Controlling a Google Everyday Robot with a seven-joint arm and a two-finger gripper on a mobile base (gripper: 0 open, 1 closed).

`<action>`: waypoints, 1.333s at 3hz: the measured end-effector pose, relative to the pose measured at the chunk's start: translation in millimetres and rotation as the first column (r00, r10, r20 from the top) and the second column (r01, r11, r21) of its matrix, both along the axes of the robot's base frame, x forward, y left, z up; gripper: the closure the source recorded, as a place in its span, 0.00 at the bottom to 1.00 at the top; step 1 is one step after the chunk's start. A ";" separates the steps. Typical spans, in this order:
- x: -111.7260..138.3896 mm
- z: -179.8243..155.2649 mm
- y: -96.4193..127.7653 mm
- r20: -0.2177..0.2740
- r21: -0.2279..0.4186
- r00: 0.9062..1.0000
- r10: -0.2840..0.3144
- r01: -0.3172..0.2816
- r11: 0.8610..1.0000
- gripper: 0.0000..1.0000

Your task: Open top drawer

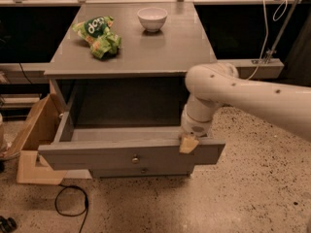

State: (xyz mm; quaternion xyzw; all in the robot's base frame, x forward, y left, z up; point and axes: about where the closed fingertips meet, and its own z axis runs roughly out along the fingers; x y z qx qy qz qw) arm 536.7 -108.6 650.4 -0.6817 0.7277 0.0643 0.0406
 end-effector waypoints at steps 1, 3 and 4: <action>0.5 0.0 3.1 0.001 0.002 1.000 -0.001 0.001 1.000 1.00; -8.0 -3.8 1.5 0.011 0.049 1.000 -0.024 0.023 0.999 0.85; -8.1 -3.8 1.5 0.011 0.049 1.000 -0.024 0.023 0.999 0.62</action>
Offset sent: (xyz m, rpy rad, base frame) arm -0.0968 -0.0462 -0.0302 0.5400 -0.1217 -0.2543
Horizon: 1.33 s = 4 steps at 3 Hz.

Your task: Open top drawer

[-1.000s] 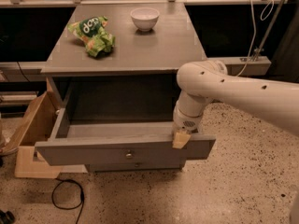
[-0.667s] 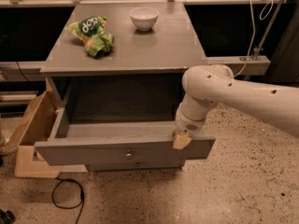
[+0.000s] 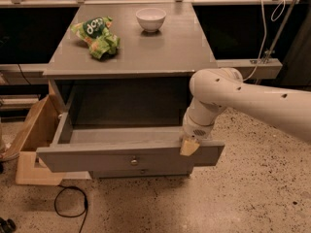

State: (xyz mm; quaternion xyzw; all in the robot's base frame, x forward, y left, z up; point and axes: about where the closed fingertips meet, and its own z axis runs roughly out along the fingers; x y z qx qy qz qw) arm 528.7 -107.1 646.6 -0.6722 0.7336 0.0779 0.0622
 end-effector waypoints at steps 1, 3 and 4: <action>0.0 0.0 0.0 0.000 0.000 1.000 0.000 0.000 1.000 0.38; -11.0 37.8 -17.4 0.057 0.076 0.998 -0.017 0.013 0.997 0.00; -18.9 105.7 -52.1 0.190 0.146 0.979 -0.080 0.052 0.988 0.00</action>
Offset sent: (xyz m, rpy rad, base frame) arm -0.0025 -0.0093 0.0199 0.0802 -0.0115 0.0111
